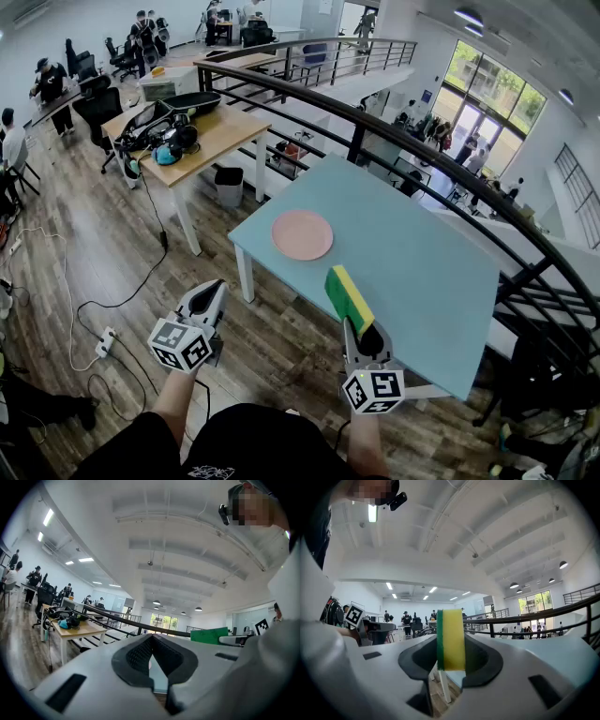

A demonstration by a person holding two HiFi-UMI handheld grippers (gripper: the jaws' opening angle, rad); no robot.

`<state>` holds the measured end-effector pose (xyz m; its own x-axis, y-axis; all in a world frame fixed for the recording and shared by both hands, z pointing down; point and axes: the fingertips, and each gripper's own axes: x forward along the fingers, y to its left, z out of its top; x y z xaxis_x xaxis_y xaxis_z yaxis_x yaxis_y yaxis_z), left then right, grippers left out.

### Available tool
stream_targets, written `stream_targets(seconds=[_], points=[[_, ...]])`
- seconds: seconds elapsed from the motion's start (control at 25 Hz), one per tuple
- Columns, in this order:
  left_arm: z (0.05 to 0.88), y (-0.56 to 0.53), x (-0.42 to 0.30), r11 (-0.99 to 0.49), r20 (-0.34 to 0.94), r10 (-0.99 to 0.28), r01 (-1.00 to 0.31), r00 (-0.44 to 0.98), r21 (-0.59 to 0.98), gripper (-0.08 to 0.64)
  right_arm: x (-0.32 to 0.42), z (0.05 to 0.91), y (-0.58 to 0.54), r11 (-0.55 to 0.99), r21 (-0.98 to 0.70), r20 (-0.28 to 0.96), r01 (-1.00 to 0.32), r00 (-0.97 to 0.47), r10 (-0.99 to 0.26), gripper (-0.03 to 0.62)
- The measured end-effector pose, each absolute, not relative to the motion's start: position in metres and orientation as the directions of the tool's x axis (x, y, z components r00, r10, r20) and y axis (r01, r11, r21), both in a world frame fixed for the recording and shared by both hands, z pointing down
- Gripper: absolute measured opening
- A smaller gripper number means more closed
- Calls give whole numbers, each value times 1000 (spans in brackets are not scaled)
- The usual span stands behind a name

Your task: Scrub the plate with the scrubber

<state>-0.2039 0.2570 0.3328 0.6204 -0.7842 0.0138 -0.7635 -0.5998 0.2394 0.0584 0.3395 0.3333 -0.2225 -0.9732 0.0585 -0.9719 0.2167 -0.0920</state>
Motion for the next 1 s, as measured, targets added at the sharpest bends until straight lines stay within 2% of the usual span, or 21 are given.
stream_targets(seconds=[0.4,0.68,1.0], points=[[335,266,-181,-567,33,-808,-793,588,224,8,80,338,341,263,-88,68,-961,-270,-961,132],[348,282,-170,-520,60,-835,-820,547,238,9,94,353,351,339,-159,64,-927,-353,-933,137],[362,291,-144,-525,101,-825,-821,555,224,9,114,367,353,346,-195,83,-918,-367,-926,137]])
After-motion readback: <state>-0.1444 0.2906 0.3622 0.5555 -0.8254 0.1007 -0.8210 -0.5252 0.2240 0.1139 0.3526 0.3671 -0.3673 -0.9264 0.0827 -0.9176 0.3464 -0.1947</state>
